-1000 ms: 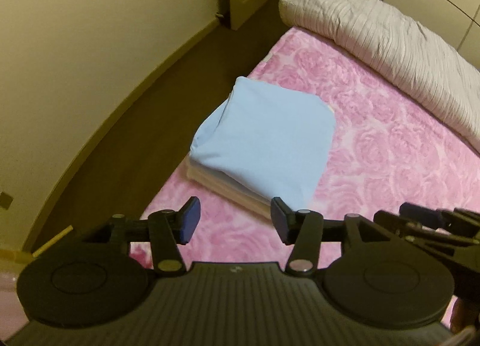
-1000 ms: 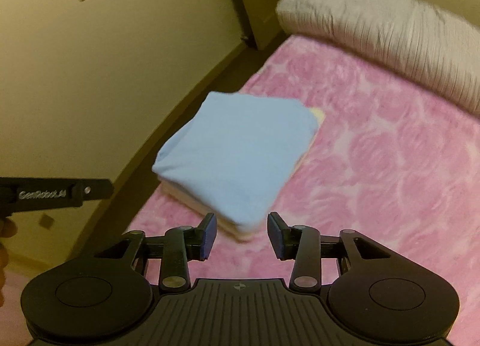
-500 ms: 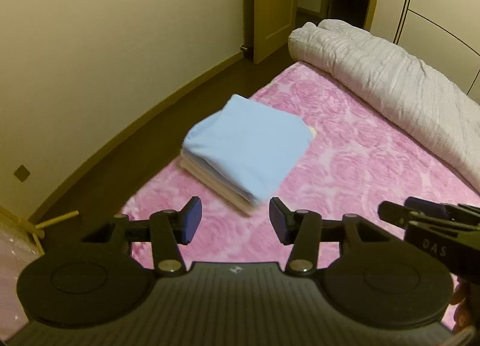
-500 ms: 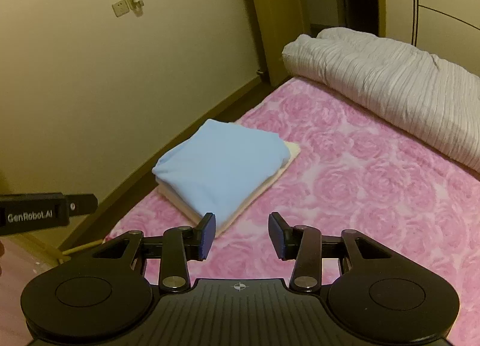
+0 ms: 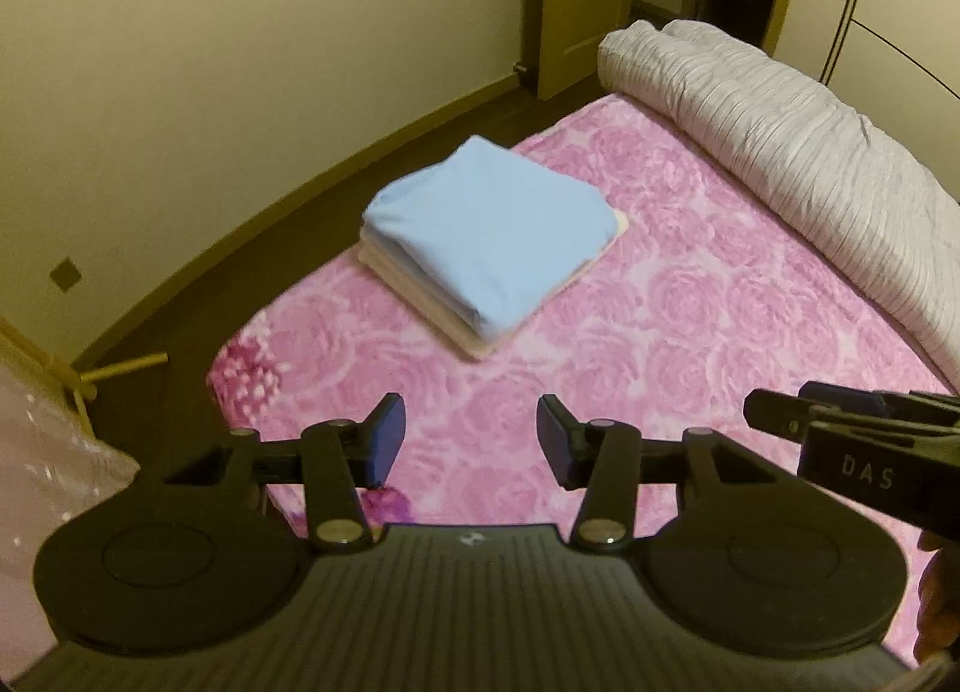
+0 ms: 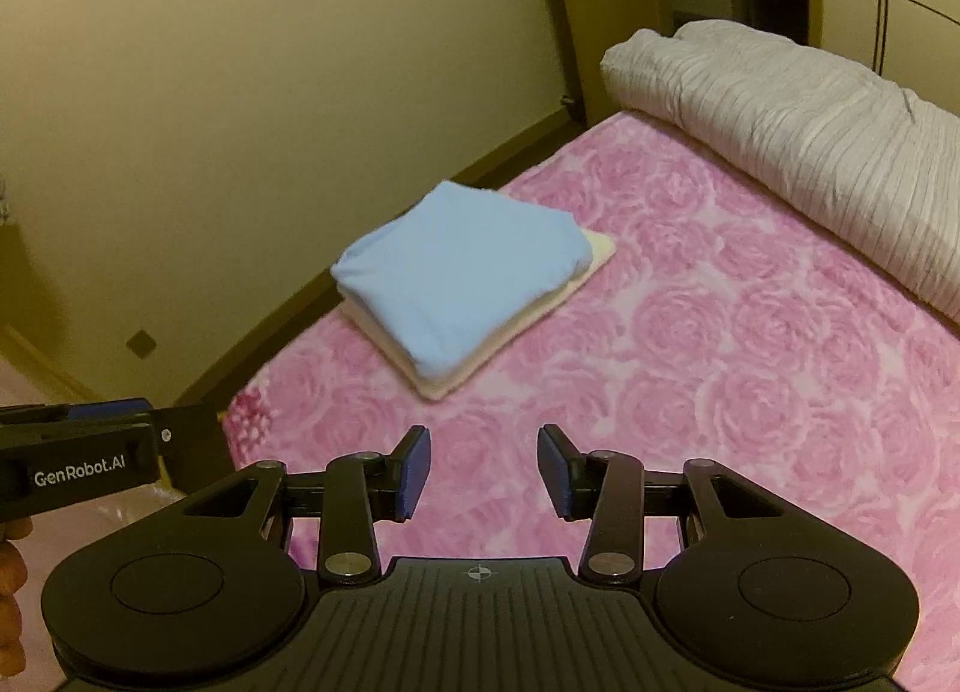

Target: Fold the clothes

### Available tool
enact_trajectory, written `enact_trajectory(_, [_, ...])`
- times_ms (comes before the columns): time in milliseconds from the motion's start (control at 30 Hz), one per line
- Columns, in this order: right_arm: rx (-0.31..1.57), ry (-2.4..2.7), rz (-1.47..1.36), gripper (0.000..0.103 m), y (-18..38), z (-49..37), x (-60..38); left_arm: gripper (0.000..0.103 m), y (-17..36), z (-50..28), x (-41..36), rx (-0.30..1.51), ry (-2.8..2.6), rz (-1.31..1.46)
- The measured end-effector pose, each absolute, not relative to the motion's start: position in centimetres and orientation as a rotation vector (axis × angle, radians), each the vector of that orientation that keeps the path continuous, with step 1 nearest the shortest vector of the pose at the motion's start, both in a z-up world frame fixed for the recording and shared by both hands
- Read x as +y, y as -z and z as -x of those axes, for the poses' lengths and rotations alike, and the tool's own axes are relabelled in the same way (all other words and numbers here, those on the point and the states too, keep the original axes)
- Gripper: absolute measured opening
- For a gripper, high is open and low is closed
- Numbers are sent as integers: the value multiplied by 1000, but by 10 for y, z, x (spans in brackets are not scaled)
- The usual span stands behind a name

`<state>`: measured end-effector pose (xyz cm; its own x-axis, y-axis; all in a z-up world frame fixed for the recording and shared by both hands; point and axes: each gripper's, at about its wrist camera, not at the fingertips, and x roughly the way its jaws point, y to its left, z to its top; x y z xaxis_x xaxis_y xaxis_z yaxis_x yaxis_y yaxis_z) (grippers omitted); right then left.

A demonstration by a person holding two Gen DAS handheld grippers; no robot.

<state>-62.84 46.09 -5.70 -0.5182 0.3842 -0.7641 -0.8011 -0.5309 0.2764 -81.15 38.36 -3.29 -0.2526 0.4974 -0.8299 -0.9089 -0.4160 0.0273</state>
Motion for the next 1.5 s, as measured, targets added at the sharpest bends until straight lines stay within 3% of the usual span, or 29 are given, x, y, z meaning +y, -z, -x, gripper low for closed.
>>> enact_trajectory(600, [782, -2095, 997, 43, 83, 622, 506, 44, 63, 788, 413, 684, -1843, 1052])
enact_trajectory(1500, [818, -2068, 1088, 43, 115, 671, 580, 44, 105, 829, 478, 710, -1848, 1116])
